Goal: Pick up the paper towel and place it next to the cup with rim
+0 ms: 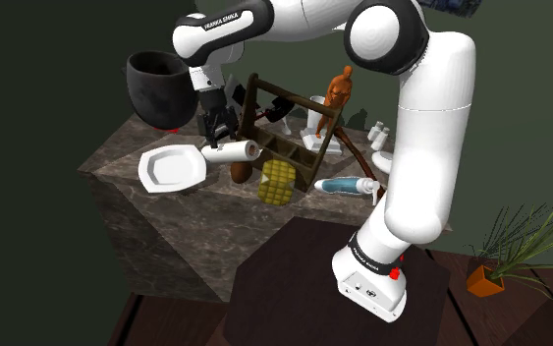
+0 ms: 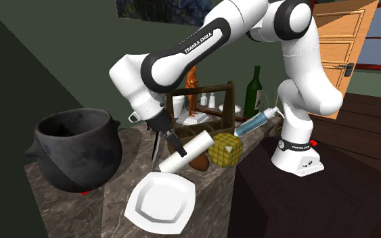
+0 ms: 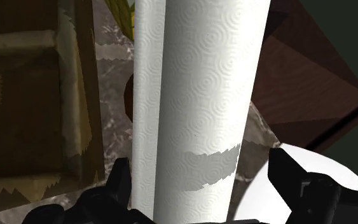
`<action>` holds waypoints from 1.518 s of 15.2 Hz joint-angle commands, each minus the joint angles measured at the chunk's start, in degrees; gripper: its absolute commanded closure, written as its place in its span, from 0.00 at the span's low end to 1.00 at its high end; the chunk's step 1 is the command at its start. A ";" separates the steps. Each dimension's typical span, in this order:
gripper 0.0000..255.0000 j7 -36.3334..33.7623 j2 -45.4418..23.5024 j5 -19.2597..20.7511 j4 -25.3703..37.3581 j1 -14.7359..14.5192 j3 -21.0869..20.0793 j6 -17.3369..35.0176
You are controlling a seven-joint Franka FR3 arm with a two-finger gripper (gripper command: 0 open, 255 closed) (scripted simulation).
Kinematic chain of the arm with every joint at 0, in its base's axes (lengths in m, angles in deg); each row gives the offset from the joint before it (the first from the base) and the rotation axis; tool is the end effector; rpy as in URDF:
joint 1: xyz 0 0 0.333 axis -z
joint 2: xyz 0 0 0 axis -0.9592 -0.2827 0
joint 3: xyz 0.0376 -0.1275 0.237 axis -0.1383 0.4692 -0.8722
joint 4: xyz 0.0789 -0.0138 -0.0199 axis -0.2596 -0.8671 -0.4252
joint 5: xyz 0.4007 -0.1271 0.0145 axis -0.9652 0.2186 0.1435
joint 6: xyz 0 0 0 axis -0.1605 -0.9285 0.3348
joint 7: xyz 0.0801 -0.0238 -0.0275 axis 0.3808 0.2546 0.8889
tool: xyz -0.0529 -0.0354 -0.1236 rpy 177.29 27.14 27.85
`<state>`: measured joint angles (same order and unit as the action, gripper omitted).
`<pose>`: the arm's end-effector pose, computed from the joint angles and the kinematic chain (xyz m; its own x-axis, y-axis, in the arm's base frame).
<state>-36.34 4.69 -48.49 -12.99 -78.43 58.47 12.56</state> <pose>0.5876 0.0771 0.2386 0.8543 0.1972 -0.4810 0.1655 -0.9803 -0.1079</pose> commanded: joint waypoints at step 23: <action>0.00 -0.38 1.85 -0.09 1.36 0.16 0.02 -5.24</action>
<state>-36.72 6.54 -48.60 -11.63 -78.29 58.47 7.32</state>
